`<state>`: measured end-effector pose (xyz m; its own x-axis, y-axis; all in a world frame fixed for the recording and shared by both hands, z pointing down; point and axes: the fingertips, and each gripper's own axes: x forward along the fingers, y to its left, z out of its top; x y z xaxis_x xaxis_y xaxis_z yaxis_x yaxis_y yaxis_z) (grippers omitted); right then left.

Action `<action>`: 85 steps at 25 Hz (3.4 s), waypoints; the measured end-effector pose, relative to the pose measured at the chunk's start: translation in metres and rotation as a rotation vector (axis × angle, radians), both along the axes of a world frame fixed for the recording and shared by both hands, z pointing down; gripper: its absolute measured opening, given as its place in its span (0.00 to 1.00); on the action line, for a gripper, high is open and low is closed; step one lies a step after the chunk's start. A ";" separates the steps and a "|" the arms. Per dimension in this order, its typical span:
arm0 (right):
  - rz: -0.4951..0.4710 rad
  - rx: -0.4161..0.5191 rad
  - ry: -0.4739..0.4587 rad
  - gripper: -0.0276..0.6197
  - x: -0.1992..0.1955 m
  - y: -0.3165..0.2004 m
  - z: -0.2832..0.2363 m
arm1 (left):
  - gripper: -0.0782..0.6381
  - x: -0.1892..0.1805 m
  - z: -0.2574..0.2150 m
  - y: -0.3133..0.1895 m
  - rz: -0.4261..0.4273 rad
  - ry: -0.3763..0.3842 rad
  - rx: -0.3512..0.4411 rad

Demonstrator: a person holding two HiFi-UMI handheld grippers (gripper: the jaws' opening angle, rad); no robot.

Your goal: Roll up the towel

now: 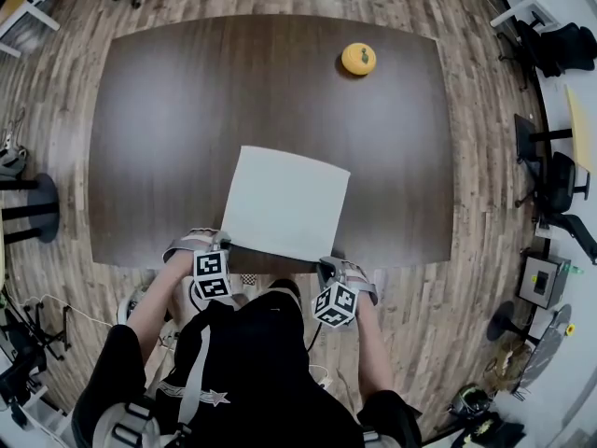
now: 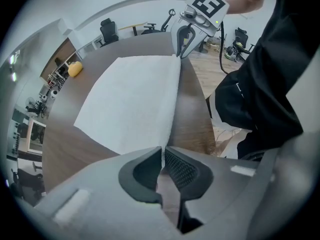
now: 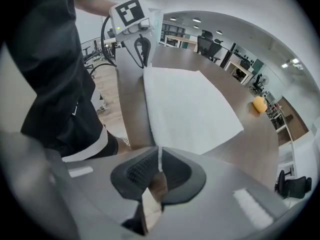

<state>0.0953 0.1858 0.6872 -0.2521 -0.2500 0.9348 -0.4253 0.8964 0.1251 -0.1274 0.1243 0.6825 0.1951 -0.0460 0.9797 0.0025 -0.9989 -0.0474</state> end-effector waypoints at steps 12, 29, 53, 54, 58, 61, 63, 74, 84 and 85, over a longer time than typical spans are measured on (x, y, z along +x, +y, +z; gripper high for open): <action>0.058 -0.020 -0.023 0.08 0.009 -0.032 -0.011 | 0.15 0.012 -0.005 -0.039 -0.001 -0.001 0.023; 0.063 -0.050 -0.028 0.09 0.014 -0.066 0.001 | 0.15 0.015 0.007 -0.068 -0.021 -0.008 0.004; 0.107 0.122 -0.029 0.27 0.011 -0.058 -0.023 | 0.40 0.023 -0.018 -0.058 -0.103 0.068 0.094; 0.103 0.123 -0.030 0.27 0.009 -0.055 -0.024 | 0.40 0.024 -0.018 -0.053 -0.096 0.066 0.089; 0.092 0.114 -0.029 0.27 0.005 -0.043 -0.024 | 0.40 0.021 -0.018 -0.039 -0.081 0.055 0.078; 0.091 0.103 -0.029 0.27 0.003 -0.038 -0.020 | 0.40 0.018 -0.014 -0.034 -0.078 0.050 0.074; 0.092 0.097 -0.028 0.27 0.002 -0.037 -0.018 | 0.39 0.016 -0.009 -0.030 -0.075 0.045 0.063; 0.094 0.072 -0.006 0.26 0.000 -0.044 0.002 | 0.32 0.014 0.007 -0.042 -0.053 0.028 0.051; 0.089 0.096 0.021 0.18 0.007 -0.049 0.005 | 0.24 0.020 0.011 -0.047 -0.038 0.022 0.068; 0.088 0.098 0.024 0.17 0.007 -0.049 0.005 | 0.23 0.020 0.011 -0.048 -0.040 0.022 0.074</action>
<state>0.1018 0.1366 0.6925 -0.2031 -0.3605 0.9104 -0.4973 0.8389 0.2212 -0.1076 0.0766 0.6933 0.2134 -0.1258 0.9688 -0.0388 -0.9920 -0.1202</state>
